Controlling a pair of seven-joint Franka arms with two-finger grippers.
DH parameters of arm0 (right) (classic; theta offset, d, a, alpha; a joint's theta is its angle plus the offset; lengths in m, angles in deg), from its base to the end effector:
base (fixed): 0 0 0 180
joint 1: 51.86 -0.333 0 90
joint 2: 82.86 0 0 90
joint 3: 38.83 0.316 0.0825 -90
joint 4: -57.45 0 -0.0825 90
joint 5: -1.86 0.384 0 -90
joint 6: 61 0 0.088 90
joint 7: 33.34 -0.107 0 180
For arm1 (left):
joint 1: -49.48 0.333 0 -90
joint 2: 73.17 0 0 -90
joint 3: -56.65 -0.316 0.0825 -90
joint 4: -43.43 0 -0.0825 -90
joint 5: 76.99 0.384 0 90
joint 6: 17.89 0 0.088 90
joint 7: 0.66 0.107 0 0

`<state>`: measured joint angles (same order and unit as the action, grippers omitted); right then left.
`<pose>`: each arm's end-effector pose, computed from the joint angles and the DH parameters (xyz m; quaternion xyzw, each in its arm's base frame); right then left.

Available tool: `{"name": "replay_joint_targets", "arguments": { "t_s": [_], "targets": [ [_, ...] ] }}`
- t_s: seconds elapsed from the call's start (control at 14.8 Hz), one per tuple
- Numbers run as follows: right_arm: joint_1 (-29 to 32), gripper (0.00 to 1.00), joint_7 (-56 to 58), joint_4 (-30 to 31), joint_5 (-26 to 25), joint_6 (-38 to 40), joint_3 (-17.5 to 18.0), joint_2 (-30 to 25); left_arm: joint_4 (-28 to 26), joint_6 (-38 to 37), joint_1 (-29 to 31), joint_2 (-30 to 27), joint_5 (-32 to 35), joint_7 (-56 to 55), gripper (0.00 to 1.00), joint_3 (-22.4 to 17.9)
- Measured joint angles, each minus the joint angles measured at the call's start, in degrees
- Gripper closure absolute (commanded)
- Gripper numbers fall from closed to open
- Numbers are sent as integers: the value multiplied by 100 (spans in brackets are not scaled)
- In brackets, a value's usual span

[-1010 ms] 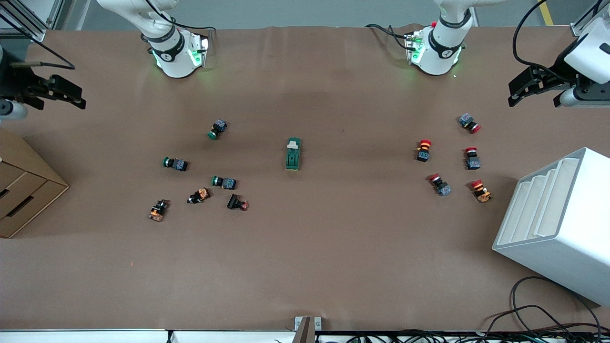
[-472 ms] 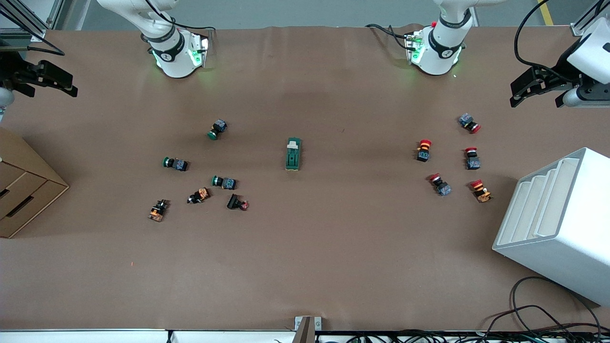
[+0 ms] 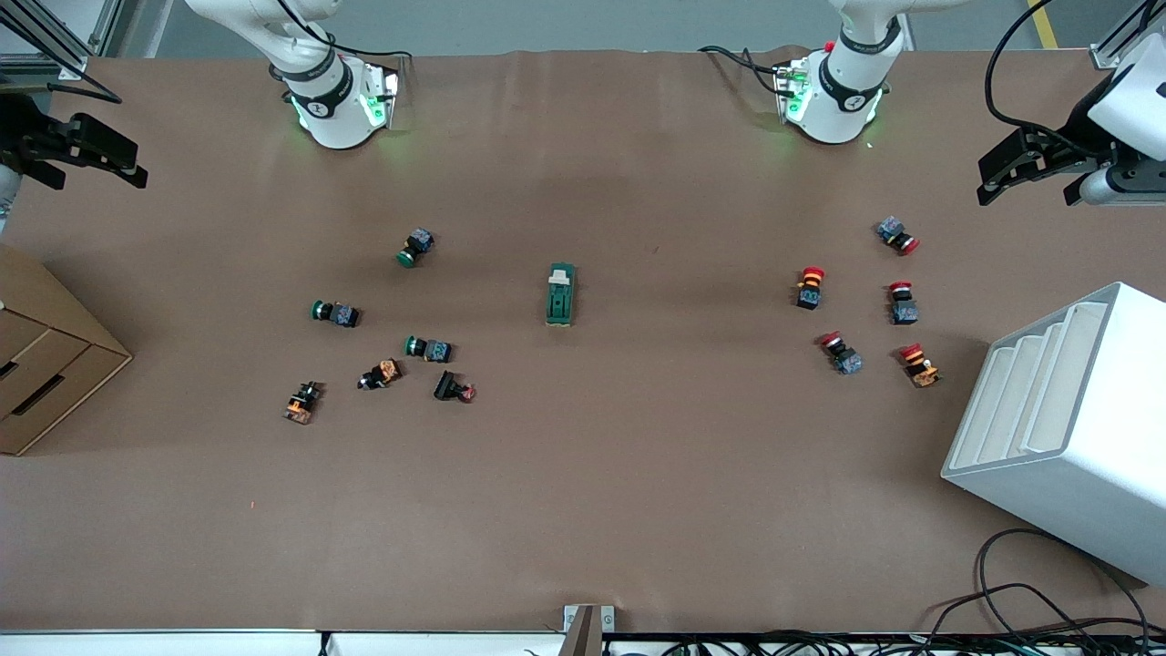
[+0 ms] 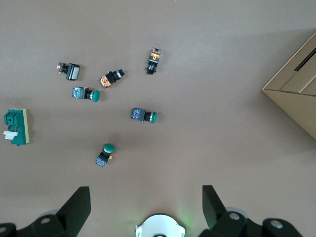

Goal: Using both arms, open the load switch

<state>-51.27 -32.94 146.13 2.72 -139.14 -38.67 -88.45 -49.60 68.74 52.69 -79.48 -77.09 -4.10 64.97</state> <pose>0.5010 -0.0018 0.6695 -0.9990 -0.0009 0.0431 0.0076 0.5117 -0.0506 0.6527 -0.9999 0.0142 0.0008 0.0072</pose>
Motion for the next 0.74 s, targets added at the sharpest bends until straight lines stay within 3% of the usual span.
{"name": "replay_joint_targets", "arguments": {
  "t_s": [0.74],
  "targets": [
    [-37, 0, 0, -259, 4, 1, 18, 55, 40, 0, 7, 25, 0, 0, 0, -10]
  ]
}}
